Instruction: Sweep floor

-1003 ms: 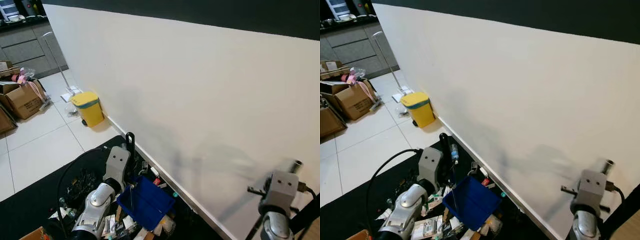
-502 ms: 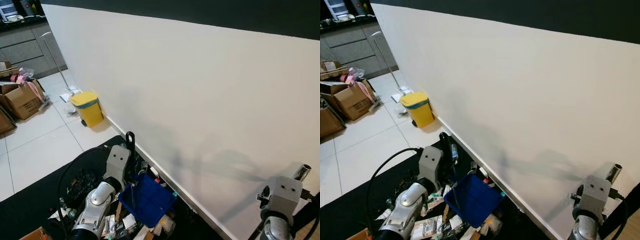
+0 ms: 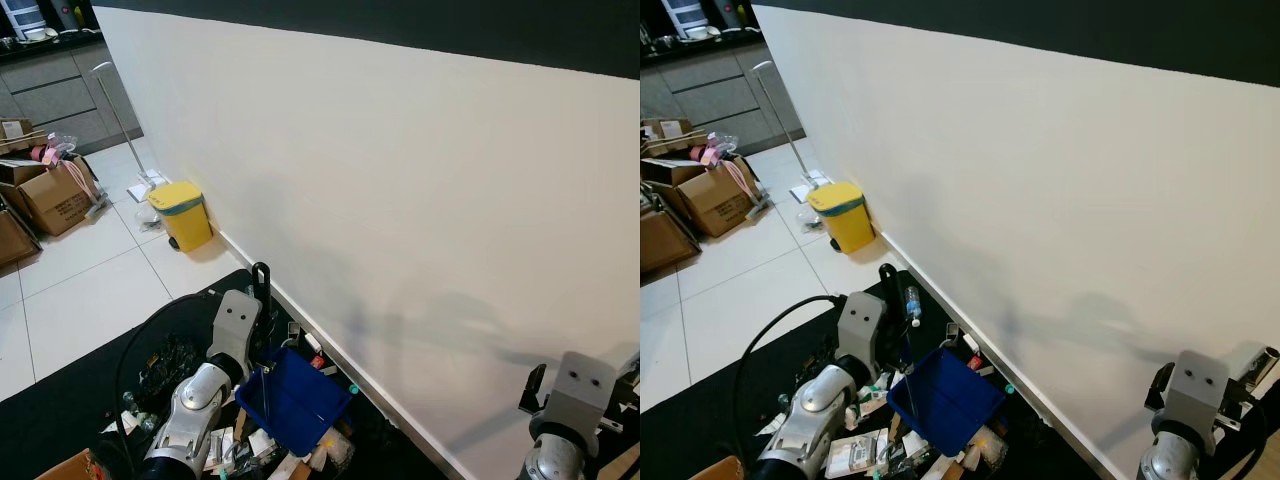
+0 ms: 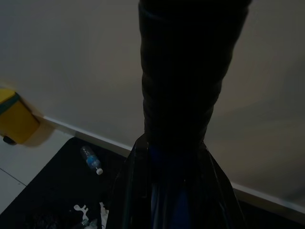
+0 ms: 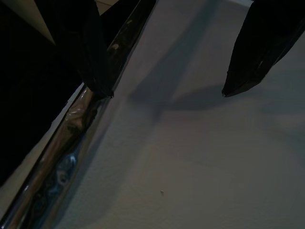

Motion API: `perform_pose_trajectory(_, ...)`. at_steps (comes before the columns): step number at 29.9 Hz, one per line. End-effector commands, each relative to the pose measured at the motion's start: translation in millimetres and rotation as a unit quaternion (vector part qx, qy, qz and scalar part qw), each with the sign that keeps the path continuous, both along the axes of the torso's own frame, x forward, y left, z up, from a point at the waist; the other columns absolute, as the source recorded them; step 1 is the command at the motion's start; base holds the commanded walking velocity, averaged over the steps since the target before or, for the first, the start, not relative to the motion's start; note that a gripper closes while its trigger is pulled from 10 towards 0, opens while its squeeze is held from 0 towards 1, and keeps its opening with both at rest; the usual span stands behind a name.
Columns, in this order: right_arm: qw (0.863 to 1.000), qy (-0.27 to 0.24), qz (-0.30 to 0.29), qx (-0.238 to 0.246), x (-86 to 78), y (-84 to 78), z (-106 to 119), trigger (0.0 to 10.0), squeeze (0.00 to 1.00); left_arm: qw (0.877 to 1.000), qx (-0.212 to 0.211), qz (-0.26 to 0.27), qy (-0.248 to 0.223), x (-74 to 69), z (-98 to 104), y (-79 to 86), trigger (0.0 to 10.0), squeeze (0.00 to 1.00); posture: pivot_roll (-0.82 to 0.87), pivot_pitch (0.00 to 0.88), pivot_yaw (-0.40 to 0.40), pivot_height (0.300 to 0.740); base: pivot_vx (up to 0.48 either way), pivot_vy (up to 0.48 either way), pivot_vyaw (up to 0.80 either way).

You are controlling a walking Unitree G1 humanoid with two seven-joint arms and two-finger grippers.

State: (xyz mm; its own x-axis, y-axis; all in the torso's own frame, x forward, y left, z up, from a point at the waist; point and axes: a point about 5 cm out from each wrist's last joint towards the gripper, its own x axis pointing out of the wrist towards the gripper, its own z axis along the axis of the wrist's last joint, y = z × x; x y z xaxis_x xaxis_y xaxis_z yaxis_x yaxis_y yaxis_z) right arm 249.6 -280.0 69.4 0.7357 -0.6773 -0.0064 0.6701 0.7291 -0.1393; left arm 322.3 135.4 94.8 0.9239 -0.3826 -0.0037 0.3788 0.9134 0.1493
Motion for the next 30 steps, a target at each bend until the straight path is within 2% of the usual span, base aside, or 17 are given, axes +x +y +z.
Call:
perform_pose_trajectory(1,1.000,0.024,0.011,0.002,-1.6,4.2,-6,10.0,0.00,1.000,0.001,0.001,-0.016,3.6,7,3.4,10.0,0.00,-0.03,0.097,0.116,0.740,0.000,0.000,0.00)
perform_pose_trajectory(2,1.000,0.024,0.011,0.002,-1.6,4.2,-6,10.0,0.00,1.000,0.001,0.001,-0.016,3.6,7,3.4,10.0,0.00,-0.03,0.097,0.116,0.740,0.000,0.000,0.00)
perform_pose_trajectory(3,0.999,0.028,0.017,0.004,-4.9,14.5,-10,10.0,0.00,1.000,0.001,0.004,-0.016,3.2,7,3.9,10.0,0.00,-0.03,0.097,0.113,0.740,0.000,0.000,0.00)
perform_pose_trajectory(9,0.999,0.033,0.011,0.028,-11.2,24.2,-18,10.0,0.00,1.000,-0.001,0.005,-0.015,2.0,5,3.6,10.0,0.00,-0.04,0.095,0.115,0.740,0.000,0.000,0.00)
perform_pose_trajectory(13,0.999,0.035,0.021,0.020,-10.9,28.5,-18,10.0,0.00,1.000,0.000,0.003,-0.014,2.2,5,3.1,10.0,0.00,-0.04,0.094,0.115,0.740,0.000,0.000,0.00)
perform_pose_trajectory(18,0.999,0.036,0.009,0.009,-11.1,22.4,-17,10.0,0.00,1.000,-0.001,0.002,-0.015,3.8,7,2.5,10.0,0.00,-0.04,0.092,0.115,0.740,0.000,0.000,0.00)
perform_pose_trajectory(22,0.999,0.041,-0.024,-0.006,-9.9,3.0,-13,10.0,0.00,1.000,-0.001,0.001,-0.016,4.3,7,2.7,10.0,0.00,-0.03,0.086,0.118,0.740,0.000,0.000,0.00)
perform_pose_trajectory(24,0.999,0.043,-0.029,-0.012,-9.3,-0.7,-12,10.0,0.00,1.000,0.000,0.001,-0.016,4.2,7,2.7,10.0,0.00,-0.03,0.086,0.118,0.740,0.000,0.000,0.00)
perform_pose_trajectory(30,0.998,0.057,-0.038,0.015,1.8,-14.0,-18,10.0,0.00,1.000,0.000,0.003,-0.017,3.9,8,4.4,10.0,0.00,-0.02,0.095,0.122,0.740,0.000,0.000,0.00)
